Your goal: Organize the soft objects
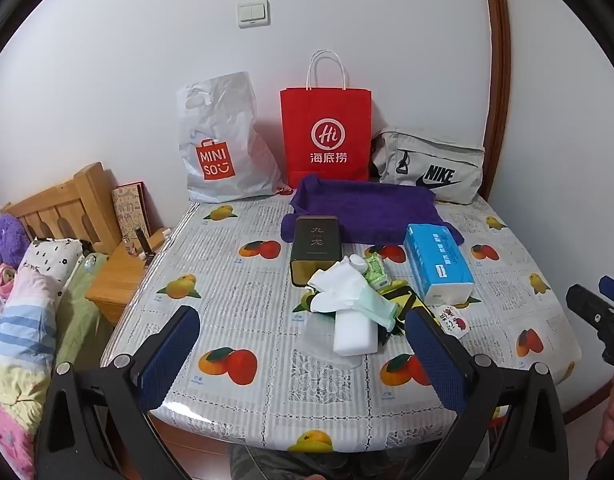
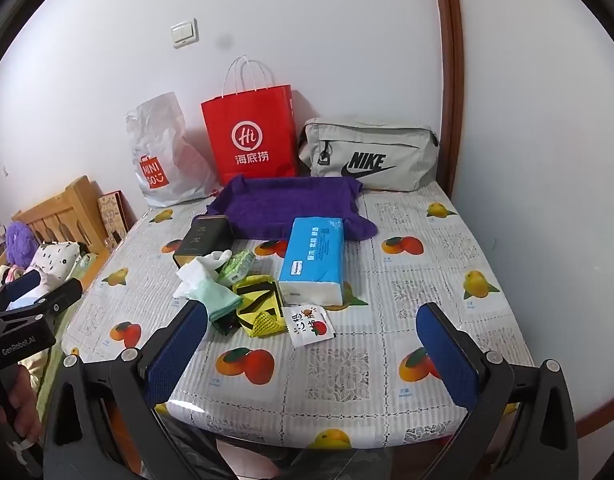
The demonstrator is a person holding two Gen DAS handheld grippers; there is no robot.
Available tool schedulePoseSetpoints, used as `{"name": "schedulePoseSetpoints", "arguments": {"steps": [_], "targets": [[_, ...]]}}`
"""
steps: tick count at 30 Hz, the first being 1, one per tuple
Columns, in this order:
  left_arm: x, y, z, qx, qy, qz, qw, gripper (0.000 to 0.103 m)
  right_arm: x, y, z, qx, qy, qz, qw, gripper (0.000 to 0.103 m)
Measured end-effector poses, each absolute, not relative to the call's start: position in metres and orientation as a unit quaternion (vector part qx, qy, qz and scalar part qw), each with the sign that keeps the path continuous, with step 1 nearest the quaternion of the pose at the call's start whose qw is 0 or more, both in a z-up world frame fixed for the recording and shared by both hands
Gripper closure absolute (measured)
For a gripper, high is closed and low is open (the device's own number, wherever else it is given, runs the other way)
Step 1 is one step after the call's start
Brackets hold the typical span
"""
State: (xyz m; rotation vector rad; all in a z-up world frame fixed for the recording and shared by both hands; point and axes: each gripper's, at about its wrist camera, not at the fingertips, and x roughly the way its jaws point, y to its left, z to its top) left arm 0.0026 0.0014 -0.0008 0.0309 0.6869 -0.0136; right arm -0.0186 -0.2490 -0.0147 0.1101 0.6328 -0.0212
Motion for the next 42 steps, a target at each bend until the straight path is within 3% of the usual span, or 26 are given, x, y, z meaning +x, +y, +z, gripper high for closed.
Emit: {"name": "schedulePoseSetpoints", "arguments": {"steps": [42], "targets": [[-0.006,0.000,0.006,0.023,0.315,-0.009,0.949,0.000,-0.022,-0.241,-0.012,0.041,0.309,-0.013,0.950,0.000]]}}
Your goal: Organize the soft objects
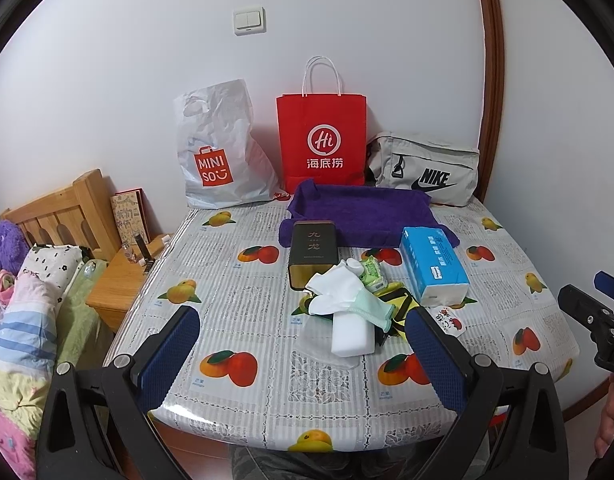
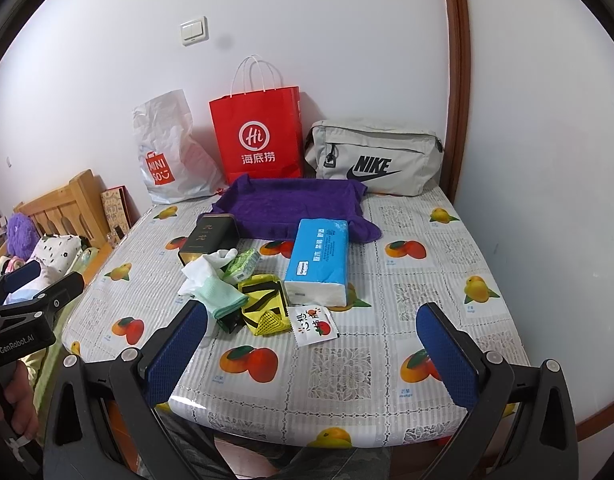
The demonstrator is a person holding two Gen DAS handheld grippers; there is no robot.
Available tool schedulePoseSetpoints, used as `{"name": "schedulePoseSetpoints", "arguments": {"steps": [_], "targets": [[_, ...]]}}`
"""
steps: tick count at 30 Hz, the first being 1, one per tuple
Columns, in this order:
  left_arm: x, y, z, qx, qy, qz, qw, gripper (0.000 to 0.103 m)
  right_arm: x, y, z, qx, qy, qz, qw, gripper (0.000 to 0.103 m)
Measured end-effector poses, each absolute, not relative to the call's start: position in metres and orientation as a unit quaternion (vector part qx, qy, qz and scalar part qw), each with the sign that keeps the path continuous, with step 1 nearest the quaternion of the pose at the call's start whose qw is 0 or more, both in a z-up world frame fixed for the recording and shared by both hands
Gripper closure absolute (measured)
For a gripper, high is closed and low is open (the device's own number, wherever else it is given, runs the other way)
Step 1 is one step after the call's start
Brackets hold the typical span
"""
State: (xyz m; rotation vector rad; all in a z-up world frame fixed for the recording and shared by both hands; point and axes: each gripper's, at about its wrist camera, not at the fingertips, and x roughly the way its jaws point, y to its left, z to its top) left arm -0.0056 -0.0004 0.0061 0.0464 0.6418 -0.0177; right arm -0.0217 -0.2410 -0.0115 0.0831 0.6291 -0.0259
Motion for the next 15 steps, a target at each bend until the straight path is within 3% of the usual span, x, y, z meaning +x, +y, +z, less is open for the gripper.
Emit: {"name": "schedulePoseSetpoints", "arguments": {"steps": [15], "targets": [[-0.0072,-0.0009,0.0119,0.023,0.316,-0.009,0.949,0.000,-0.0235,-0.2356,-0.0077,0.036,0.312,-0.010,0.949,0.000]]}}
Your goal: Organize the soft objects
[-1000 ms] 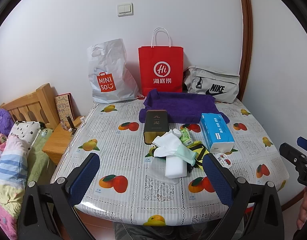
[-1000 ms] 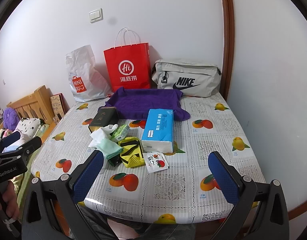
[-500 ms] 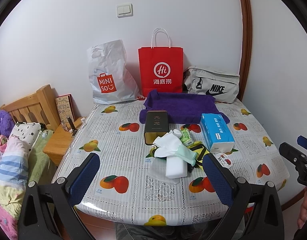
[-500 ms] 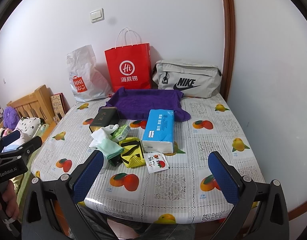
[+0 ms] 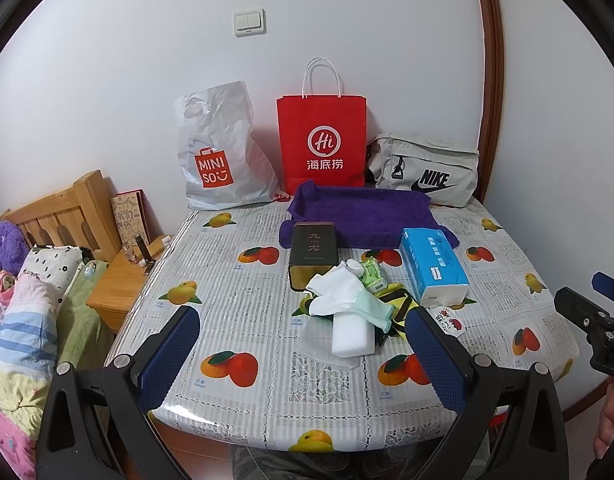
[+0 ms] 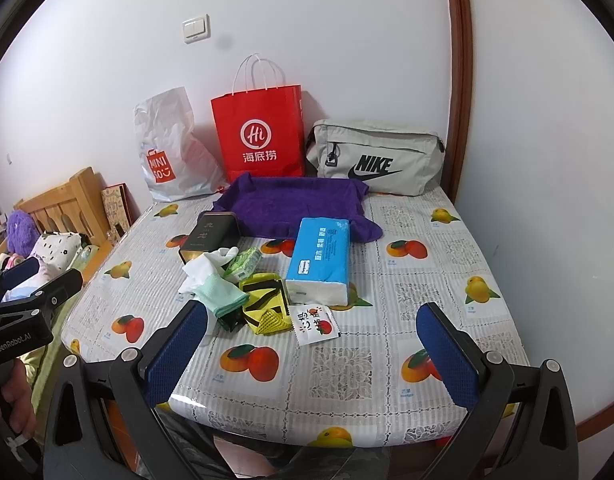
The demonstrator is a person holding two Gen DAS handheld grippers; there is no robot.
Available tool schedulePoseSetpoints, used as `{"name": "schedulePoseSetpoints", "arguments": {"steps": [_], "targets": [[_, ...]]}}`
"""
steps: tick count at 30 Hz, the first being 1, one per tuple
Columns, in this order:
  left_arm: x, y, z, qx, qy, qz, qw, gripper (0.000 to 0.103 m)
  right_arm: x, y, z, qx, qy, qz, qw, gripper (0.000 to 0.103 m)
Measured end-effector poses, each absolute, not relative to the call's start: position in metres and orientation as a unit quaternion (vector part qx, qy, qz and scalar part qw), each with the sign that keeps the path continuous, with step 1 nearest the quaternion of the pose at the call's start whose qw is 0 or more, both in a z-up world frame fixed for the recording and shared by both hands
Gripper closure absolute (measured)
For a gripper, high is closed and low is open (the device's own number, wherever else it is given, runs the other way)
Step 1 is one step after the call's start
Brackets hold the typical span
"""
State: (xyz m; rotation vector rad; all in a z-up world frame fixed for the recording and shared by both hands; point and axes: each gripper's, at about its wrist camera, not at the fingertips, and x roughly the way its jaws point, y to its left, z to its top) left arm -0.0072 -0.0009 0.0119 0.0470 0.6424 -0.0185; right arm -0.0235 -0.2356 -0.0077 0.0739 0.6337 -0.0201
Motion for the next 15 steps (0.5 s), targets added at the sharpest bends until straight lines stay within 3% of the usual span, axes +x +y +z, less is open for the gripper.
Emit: {"name": "schedulePoseSetpoints", "arguments": {"steps": [15], "targets": [[-0.0073,-0.0011,0.0101,0.024,0.314,-0.009,0.949,0.000,-0.0231,-0.2352,-0.0081,0.036,0.311,-0.010,0.950,0.000]]}}
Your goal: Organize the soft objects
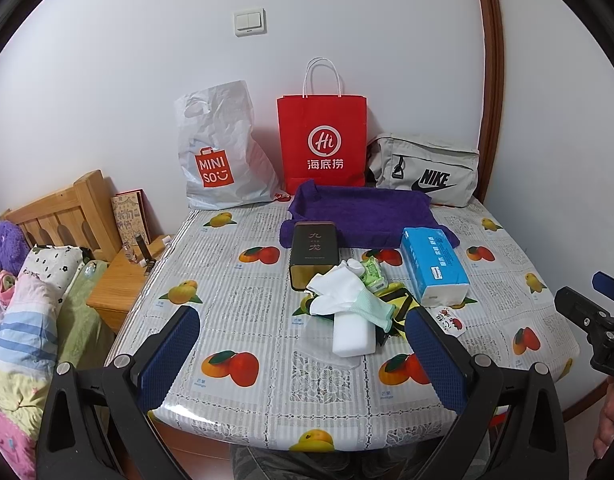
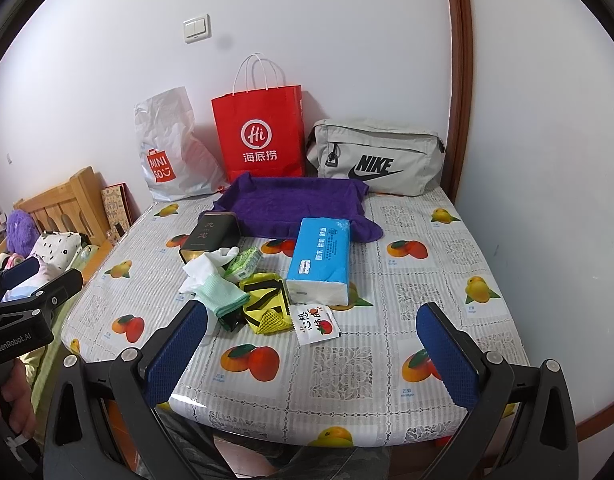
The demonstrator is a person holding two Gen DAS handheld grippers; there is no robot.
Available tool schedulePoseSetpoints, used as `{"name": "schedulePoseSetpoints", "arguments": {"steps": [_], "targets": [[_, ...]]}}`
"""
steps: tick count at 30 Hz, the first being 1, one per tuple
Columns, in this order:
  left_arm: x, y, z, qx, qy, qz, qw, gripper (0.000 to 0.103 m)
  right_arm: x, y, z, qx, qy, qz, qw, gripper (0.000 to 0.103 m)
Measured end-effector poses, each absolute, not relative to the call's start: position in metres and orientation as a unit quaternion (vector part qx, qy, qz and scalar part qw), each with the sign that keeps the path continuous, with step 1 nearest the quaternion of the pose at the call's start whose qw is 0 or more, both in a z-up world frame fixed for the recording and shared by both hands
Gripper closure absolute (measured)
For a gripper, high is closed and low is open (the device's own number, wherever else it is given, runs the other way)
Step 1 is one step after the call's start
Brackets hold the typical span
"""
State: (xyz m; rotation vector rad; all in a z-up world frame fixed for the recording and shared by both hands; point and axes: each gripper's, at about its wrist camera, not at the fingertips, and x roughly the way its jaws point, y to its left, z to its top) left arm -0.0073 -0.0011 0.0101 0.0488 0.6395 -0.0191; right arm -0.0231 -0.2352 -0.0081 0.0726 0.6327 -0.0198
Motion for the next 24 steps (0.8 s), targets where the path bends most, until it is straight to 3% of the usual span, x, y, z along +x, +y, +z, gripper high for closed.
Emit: {"name": "schedulePoseSetpoints", "arguments": {"steps": [24], "targets": [[-0.008,0.003,0.021,0.021,0.315,-0.013,0.949,0.000,-0.021,-0.232,-0.010,0.025,0.312,-0.013,0.950,0.000]]}}
